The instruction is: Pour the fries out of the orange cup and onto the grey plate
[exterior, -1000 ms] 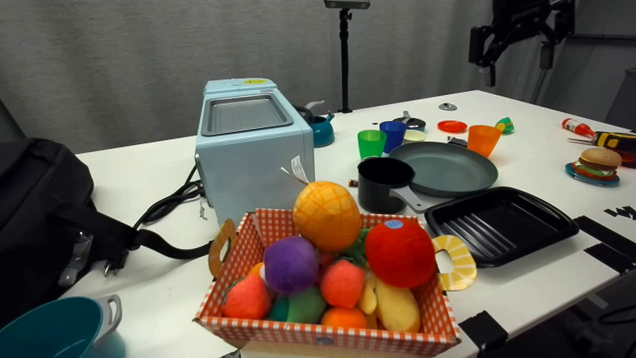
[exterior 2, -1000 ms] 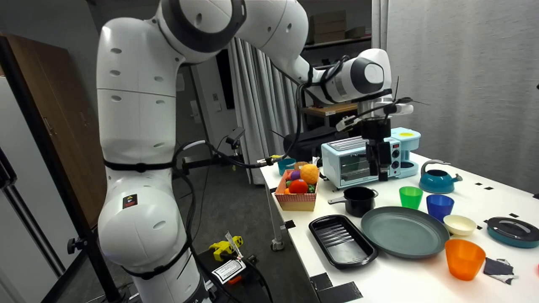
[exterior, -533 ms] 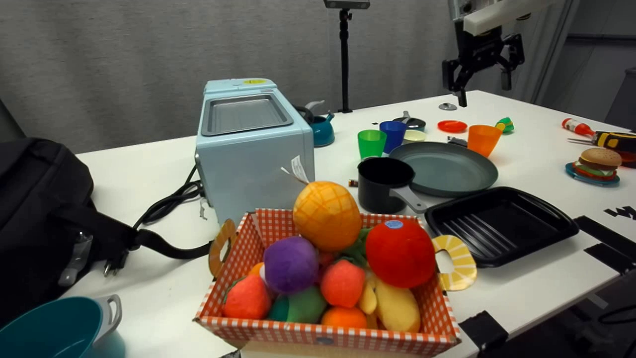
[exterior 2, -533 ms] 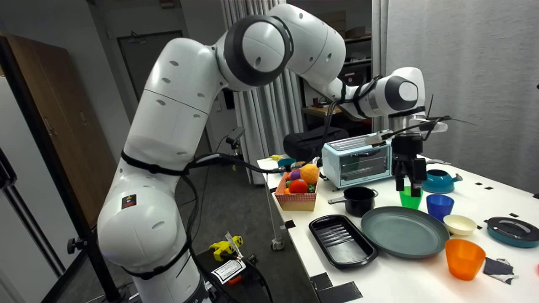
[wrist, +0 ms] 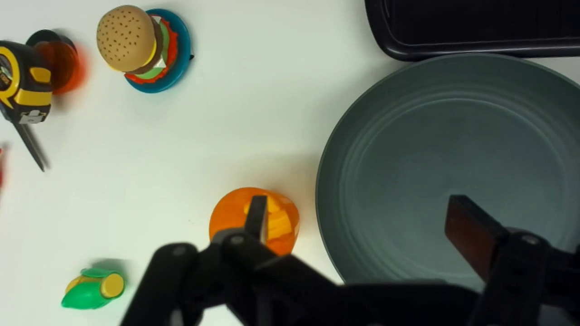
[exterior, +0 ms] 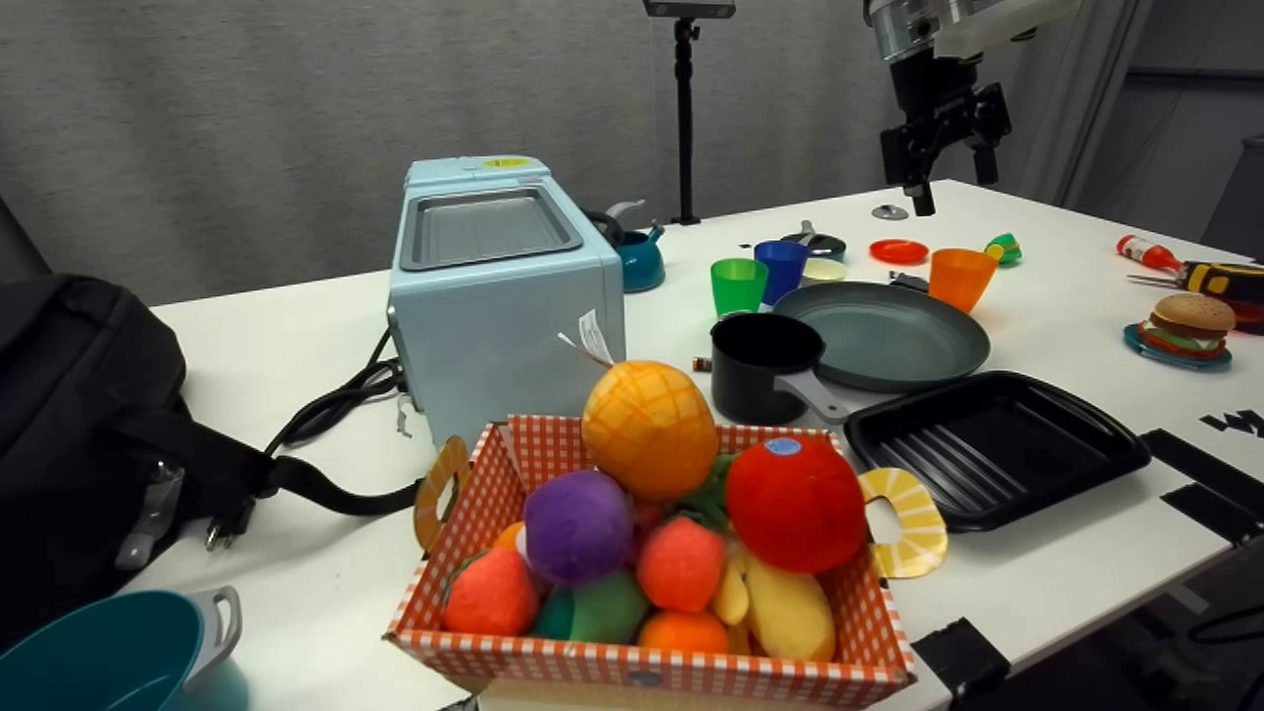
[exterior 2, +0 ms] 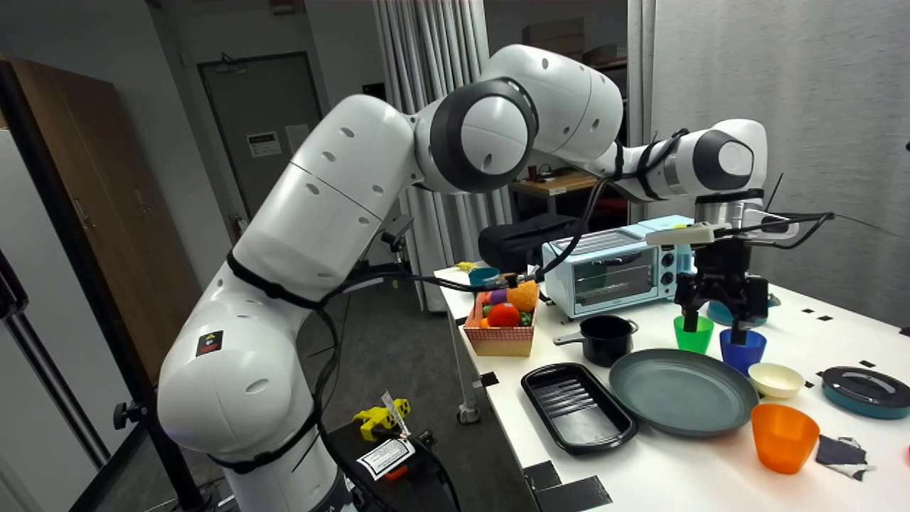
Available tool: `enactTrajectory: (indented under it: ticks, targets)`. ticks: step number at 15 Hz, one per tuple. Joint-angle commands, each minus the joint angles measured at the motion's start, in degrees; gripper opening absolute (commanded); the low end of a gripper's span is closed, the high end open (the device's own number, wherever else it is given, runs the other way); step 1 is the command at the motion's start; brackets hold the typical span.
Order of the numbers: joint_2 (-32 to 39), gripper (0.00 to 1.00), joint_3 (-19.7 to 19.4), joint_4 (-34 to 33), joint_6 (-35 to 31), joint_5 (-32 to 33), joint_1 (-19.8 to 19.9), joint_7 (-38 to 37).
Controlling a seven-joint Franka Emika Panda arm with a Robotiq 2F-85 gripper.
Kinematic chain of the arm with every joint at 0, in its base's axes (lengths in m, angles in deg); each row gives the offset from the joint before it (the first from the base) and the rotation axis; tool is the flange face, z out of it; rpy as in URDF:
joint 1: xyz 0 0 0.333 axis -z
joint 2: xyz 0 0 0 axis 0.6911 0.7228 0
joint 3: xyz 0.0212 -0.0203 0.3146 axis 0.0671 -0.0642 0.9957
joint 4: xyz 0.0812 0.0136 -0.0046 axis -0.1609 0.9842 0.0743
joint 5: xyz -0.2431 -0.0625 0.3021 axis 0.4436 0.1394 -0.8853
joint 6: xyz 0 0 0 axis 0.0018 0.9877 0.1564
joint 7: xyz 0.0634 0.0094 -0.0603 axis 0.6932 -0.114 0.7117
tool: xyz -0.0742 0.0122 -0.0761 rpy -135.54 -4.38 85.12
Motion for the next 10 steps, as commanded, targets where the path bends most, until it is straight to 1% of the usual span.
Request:
enactTrajectory:
  ticks: [1, 6, 10]
  targets:
    - [0.78, 1.0, -0.69, -1.26, 0.72, -0.46, -0.38, 0.7]
    - [1.86, 1.0, -0.67, -2.85, 1.22, -0.46, -0.39, 1.02]
    - [3.17, 1.0, 0.4, -4.2, -0.33, -4.03, 0.63, 0.02]
